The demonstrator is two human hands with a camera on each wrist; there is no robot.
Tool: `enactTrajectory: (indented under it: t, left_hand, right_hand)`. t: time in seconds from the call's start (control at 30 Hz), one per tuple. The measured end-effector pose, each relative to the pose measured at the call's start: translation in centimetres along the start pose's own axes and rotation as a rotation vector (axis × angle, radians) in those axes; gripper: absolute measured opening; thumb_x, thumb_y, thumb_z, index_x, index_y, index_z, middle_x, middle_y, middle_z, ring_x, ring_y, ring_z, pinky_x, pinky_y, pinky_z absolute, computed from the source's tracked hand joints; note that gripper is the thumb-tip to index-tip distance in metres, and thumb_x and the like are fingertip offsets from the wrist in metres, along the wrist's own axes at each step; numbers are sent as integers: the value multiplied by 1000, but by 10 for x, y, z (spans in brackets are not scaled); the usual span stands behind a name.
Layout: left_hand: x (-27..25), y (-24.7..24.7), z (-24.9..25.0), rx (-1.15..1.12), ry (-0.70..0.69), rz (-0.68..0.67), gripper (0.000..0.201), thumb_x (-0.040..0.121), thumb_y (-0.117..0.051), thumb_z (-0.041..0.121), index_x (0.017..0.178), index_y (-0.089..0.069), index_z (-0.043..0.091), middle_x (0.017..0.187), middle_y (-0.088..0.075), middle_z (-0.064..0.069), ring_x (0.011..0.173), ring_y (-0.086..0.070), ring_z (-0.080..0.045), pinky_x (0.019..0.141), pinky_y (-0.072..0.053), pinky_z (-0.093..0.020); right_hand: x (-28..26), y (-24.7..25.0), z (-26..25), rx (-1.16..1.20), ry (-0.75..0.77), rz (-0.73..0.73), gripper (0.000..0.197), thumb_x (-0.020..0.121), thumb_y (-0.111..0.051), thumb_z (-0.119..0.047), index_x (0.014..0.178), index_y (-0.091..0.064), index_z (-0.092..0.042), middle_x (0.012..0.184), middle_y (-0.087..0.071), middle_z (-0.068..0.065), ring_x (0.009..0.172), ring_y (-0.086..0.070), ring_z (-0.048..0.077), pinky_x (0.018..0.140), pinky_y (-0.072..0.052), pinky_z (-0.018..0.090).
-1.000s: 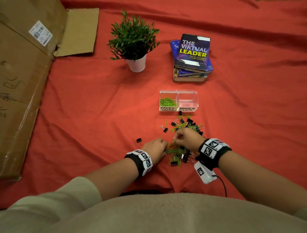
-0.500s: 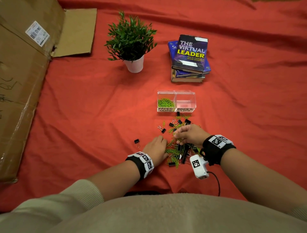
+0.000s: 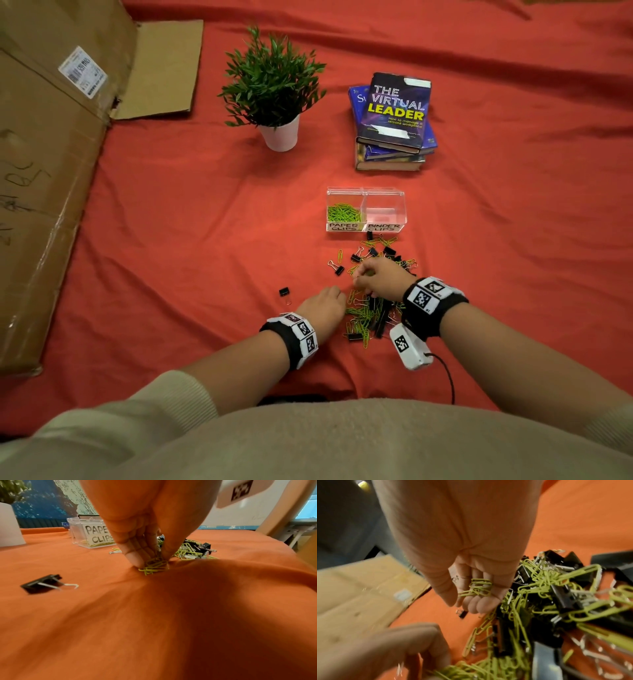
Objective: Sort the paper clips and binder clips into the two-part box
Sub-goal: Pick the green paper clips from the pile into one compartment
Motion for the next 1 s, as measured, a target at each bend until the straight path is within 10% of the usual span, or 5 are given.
enactTrajectory:
  t: [0.37, 0.57, 0.83, 1.0]
  left_hand:
    - [-6, 16, -43, -371, 116, 83, 14, 95, -49, 16, 103, -53, 4, 109, -58, -15, 103, -54, -31, 87, -38, -35]
    - [18, 76, -56, -449, 98, 192, 10, 94, -51, 14, 100, -55, 7, 105, -59, -11, 95, -54, -25, 79, -37, -29]
    - [72, 155, -70, -459, 95, 350, 7, 93, -52, 13, 96, -55, 8, 98, -59, -9, 91, -53, -24, 81, -41, -32]
    - [106, 160, -75, -337, 203, 270, 17, 95, -53, 15, 105, -57, 3, 113, -59, -16, 104, -55, -31, 86, -42, -35]
  right_hand:
    - [-3, -46, -4, -716, 216, -176, 28, 77, -71, -33, 94, -61, -12, 100, -60, 7, 92, -57, 23, 80, -51, 37]
    - [-10, -51, -9, -803, 277, -162, 27, 94, -47, -22, 97, -64, -2, 104, -63, 15, 100, -57, 30, 86, -45, 39]
    - [-10, -10, -10, -154, 110, -49, 17, 93, -52, -32, 85, -57, -17, 73, -57, -7, 59, -49, 7, 55, -42, 22]
    - [-4, 31, -7, 319, -6, 39, 16, 90, -59, -32, 79, -59, -20, 76, -59, 0, 66, -50, 14, 63, -44, 27]
Point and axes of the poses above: each hand's wrist, its own x-axis towards the middle knuckle, its own y-axis out of the back of the hand, z = x × y, the point moved 6 cm from there along x, towards the middle knuckle
